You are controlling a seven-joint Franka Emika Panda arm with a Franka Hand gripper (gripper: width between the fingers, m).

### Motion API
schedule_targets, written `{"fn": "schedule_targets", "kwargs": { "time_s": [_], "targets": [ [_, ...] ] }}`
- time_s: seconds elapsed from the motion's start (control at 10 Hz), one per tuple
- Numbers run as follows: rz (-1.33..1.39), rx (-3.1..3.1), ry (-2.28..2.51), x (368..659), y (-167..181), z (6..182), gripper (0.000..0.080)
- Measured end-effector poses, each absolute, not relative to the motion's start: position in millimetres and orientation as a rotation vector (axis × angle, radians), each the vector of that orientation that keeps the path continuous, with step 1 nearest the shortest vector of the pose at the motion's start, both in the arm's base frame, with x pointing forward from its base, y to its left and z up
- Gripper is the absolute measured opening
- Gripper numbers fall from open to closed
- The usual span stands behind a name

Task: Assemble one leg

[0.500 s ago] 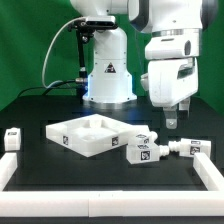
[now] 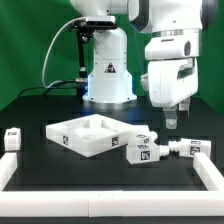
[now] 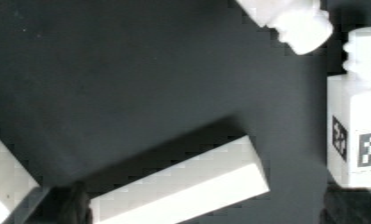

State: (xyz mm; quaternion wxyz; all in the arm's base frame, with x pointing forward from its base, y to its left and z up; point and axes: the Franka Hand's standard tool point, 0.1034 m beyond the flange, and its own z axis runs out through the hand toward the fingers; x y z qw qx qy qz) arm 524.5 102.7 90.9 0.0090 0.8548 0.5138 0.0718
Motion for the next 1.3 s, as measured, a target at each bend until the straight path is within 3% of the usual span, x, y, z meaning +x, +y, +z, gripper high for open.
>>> {"fn": "schedule_targets", "kwargs": {
  "time_s": [0.3,0.7,1.1,1.3],
  "targets": [
    [0.245,2.596,1.688,523,88,87.2,0.0649],
    [0.299,2.425,1.861,515,51,60.5,0.0649],
    [0.305,2.454,1.829,513,54,59.8,0.0649],
    [0.281,2.470,1.835,499,52,45.8,0.0649]
  ]
}}
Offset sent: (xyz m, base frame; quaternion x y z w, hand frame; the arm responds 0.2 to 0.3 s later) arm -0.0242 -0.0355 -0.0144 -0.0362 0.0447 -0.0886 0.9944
